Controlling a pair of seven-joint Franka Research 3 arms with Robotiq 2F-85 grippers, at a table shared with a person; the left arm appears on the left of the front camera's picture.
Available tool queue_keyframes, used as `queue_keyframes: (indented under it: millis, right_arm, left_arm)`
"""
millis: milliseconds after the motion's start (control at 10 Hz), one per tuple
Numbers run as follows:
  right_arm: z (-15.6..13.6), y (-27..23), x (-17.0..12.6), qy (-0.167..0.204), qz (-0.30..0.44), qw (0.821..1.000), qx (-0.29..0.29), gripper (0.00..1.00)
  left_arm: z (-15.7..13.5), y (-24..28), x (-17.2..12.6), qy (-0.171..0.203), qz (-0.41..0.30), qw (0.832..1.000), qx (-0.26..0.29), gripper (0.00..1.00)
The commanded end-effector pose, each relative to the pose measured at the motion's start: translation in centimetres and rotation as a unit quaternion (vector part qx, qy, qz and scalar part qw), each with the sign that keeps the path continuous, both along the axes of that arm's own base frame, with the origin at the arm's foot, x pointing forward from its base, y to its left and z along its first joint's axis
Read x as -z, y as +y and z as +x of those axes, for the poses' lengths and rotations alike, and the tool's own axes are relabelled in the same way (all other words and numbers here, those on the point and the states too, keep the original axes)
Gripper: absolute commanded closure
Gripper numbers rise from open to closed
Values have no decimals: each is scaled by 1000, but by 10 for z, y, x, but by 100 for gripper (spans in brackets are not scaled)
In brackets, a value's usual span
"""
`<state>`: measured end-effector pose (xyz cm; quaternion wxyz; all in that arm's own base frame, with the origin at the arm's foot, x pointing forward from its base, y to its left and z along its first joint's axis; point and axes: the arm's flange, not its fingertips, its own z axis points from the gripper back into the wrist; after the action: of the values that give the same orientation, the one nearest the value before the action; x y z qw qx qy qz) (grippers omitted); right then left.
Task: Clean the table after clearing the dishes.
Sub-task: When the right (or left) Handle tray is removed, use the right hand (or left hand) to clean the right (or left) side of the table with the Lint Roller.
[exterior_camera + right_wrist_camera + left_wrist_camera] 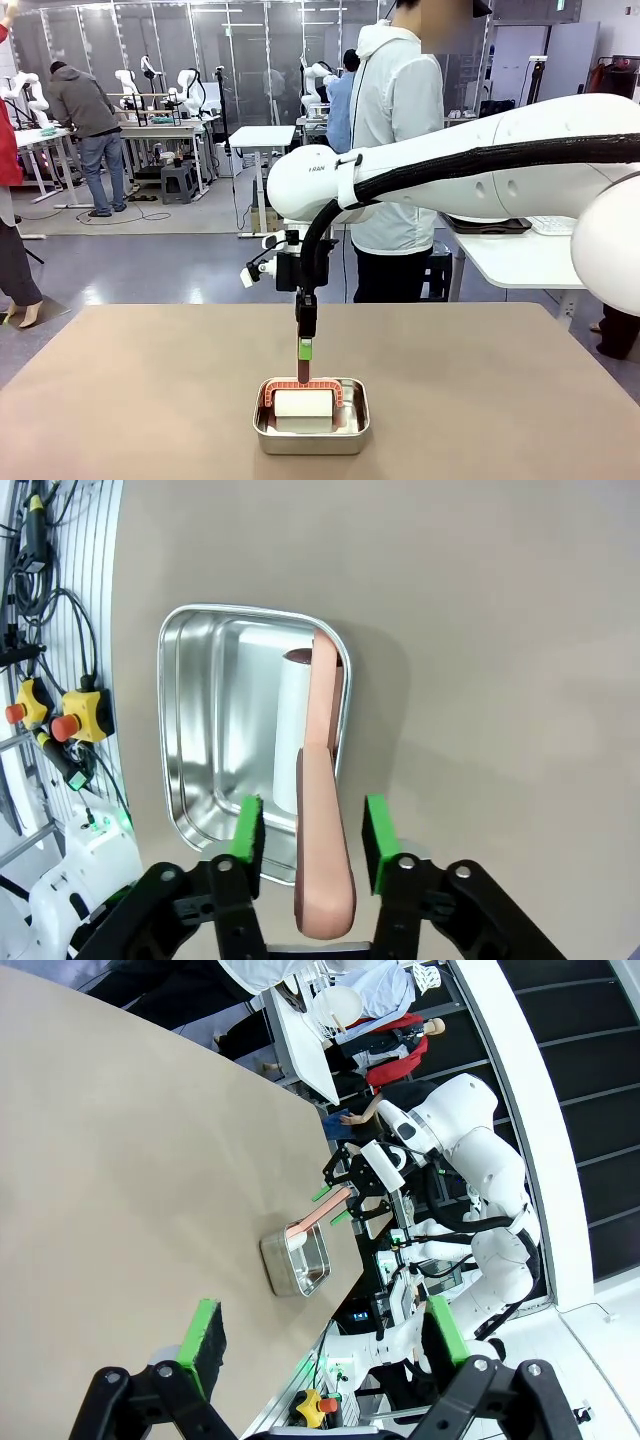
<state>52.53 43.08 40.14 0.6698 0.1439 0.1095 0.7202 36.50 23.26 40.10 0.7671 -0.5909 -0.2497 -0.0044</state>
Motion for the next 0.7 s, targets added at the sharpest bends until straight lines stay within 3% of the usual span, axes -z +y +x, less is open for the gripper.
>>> queue_keyframes:
  millis: [0, 100, 200, 600]
  right_arm:
    - [-1, 6, -2, 4, -10, 1000, 4, 87]
    - [-2, 6, -3, 4, -9, 1000, 7, 97]
    - [-2, 6, -4, 4, -11, 1000, 9, 100]
    - [-4, 4, -8, 1, -29, 999, 33, 100]
  left_arm:
    - [-3, 0, 0, -1, -5, 1000, -2, 0]
    - [-3, 0, 0, -1, -5, 1000, -2, 0]
    - [-3, 0, 0, -1, -5, 1000, -2, 0]
    - [-3, 0, 0, -1, -5, 1000, -2, 0]
